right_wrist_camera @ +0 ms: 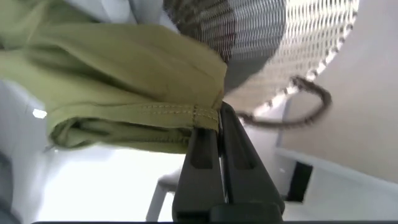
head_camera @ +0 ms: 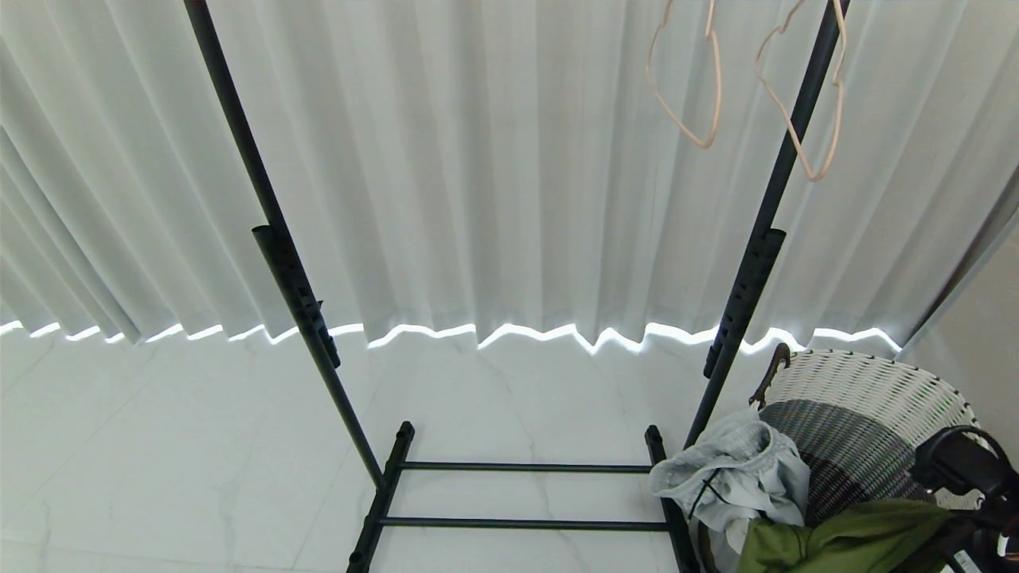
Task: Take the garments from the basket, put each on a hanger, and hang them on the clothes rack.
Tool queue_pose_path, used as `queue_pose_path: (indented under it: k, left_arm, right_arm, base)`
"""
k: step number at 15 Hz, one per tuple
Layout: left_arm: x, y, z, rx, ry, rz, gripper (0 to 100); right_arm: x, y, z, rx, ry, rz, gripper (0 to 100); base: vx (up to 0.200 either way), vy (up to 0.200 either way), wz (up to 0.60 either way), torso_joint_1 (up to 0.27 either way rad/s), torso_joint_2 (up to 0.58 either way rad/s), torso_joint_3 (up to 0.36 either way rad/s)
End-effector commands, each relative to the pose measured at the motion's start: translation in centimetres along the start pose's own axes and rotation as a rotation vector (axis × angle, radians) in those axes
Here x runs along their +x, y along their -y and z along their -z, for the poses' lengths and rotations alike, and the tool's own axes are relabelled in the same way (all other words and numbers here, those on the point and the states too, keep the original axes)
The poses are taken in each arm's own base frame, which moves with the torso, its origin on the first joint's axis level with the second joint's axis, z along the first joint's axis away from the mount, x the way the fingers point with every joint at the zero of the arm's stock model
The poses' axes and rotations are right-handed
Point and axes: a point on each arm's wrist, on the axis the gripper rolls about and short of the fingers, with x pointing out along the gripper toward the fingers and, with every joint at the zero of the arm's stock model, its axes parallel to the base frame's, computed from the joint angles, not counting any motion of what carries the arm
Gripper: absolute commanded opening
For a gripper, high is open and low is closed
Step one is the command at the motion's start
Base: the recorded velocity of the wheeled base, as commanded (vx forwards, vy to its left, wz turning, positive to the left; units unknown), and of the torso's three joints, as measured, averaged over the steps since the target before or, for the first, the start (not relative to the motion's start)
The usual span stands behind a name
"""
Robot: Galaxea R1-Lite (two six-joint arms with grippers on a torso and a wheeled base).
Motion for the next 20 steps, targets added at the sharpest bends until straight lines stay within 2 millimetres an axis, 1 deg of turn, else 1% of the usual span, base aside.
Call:
queue_pose_path:
  k: [1,2,3,4,6,7,8,12,16,17,20]
  left_arm:
    - [0.0,0.0,0.0,0.0,-0.002,-0.001,100]
    - [0.0,0.0,0.0,0.0,-0.002,-0.001,100]
    - [0.0,0.0,0.0,0.0,-0.002,-0.001,100]
    - [0.0,0.0,0.0,0.001,-0.002,-0.001,100]
    - [0.0,0.0,0.0,0.001,-0.002,-0.001,100]
    - [0.0,0.0,0.0,0.001,-0.002,-0.001,100]
    - [0.0,0.0,0.0,0.001,-0.001,-0.001,100]
    - [0.0,0.0,0.0,0.003,-0.002,-0.001,100]
    - [0.0,0.0,0.0,-0.017,-0.001,-0.001,100]
    - [0.0,0.0,0.0,-0.049,-0.001,-0.002,100]
    - [0.0,0.0,0.0,-0.048,0.001,-0.001,100]
  right_arm:
    - [-6.3,3.0,-2.8,0.032,0.159,0.112,0]
    - [-7.5,3.4,-3.2,0.033,0.164,0.116,0]
    - [-10.4,4.4,-3.8,0.045,0.185,0.128,0]
    - [-11.9,4.8,-4.1,0.047,0.198,0.136,0]
    - [-13.7,5.0,-3.9,0.052,0.221,0.15,0]
    - [-14.6,4.9,-3.5,0.051,0.24,0.162,0]
    - [-15.3,4.7,-3.0,0.053,0.266,0.171,0]
    - [-15.9,4.3,-2.4,0.044,0.302,0.168,0]
    - [-15.8,4.1,-2.3,0.036,0.307,0.157,0]
    - [-15.9,4.1,-2.4,0.035,0.309,0.159,0]
    - [-15.9,4.2,-2.4,0.032,0.31,0.16,0]
  base:
    - [0.0,0.0,0.0,0.0,0.0,0.0]
    - [0.0,0.0,0.0,0.0,0.0,0.0]
    - [0.0,0.0,0.0,0.0,0.0,0.0]
    - [0.0,0.0,0.0,0.0,0.0,0.0]
    - [0.0,0.0,0.0,0.0,0.0,0.0]
    - [0.0,0.0,0.0,0.0,0.0,0.0]
    - [-0.2,0.0,0.0,0.002,0.0,0.002]
    - [-0.2,0.0,0.0,0.002,0.01,-0.001]
    - [-0.2,0.0,0.0,0.004,0.0,0.002]
    - [0.0,0.0,0.0,0.0,0.0,0.0]
    - [0.0,0.0,0.0,0.0,0.0,0.0]
